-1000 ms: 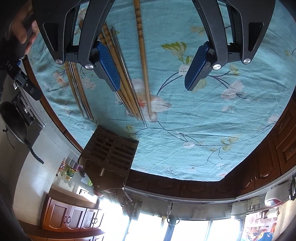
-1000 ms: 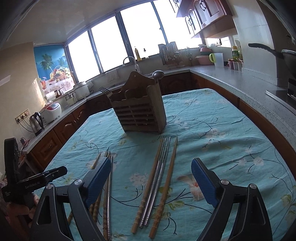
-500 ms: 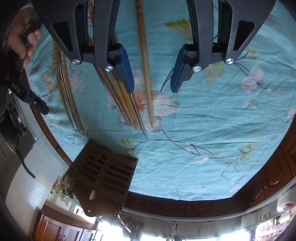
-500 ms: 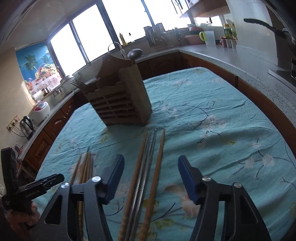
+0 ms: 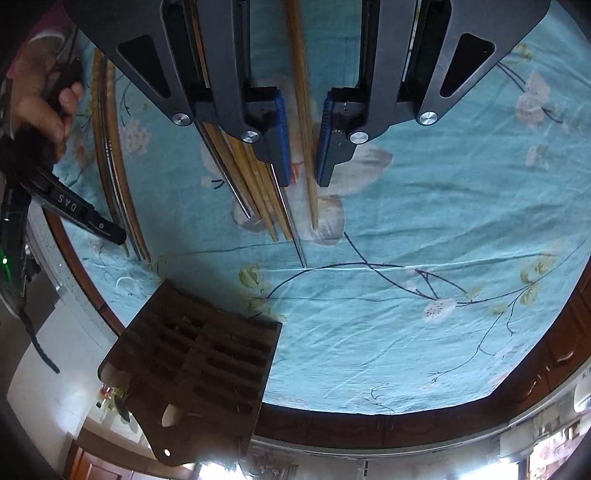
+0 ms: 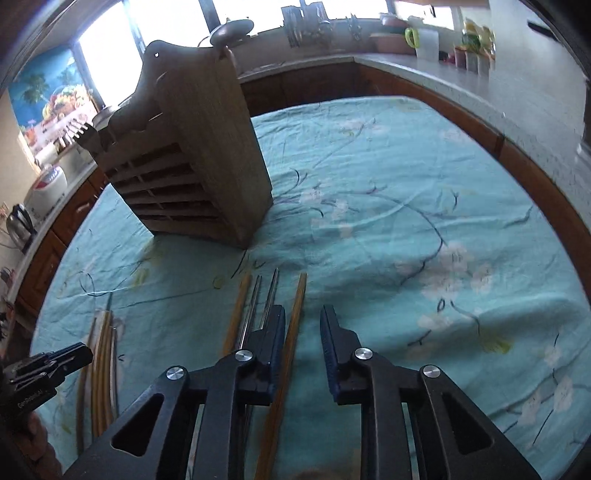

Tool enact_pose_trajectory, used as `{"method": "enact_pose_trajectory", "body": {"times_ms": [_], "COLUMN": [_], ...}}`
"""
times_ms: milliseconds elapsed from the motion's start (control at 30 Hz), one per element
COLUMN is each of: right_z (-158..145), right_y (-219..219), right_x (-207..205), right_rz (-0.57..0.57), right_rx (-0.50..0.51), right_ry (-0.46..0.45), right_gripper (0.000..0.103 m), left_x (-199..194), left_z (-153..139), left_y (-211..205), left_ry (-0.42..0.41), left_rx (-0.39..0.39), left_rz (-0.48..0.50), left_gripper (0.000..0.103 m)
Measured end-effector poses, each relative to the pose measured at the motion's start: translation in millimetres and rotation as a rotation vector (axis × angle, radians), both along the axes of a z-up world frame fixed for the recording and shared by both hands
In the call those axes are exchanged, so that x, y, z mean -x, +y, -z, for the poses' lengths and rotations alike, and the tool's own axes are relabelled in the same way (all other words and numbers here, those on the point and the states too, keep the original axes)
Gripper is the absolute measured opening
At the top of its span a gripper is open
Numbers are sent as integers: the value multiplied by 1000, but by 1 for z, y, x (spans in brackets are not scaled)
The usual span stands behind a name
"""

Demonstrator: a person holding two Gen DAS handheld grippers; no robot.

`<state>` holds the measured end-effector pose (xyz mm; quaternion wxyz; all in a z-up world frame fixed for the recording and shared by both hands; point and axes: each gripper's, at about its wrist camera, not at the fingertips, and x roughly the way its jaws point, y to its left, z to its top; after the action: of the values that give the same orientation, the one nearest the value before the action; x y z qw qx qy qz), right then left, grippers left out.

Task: Organize utensils
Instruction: 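Close the left gripper on a wooden chopstick while the right gripper grasps another chopstick, then carry the chopsticks upright with both grippers and lower them into the wooden holder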

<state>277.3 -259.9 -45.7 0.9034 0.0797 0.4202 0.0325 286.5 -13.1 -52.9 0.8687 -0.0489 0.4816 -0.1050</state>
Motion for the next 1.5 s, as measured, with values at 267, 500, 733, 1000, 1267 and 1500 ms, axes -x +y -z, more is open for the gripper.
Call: {"method": "enact_pose_trajectory", "body": {"times_ms": [267,500,733,1000,1267,1500], "right_z": [1,-25,-70,-114,-160,-174], "right_y": [10,2,4,6,0,5], "right_x": [-3,26,59,92,107,103], "right_rz": [-24,-31,-64,-81,-60,-68], "right_rx": [58,-70,-120,-140,-167,-172], "right_ry": [-11,-76,-180,-291,-443,-509], "right_gripper": [5,5,5,5,5,5], "left_x": [0,17,43,69,72,72], "left_z": [-1,-20,-61,-113,-142,-151], "left_y": [1,14,26,46,56,52], "left_ry": [-9,-53,-133,-256,-336,-361], "left_rx": [2,80,156,229,257,262], "left_rz": [10,3,14,-5,-21,-8], "left_gripper": [5,5,5,5,5,5]}}
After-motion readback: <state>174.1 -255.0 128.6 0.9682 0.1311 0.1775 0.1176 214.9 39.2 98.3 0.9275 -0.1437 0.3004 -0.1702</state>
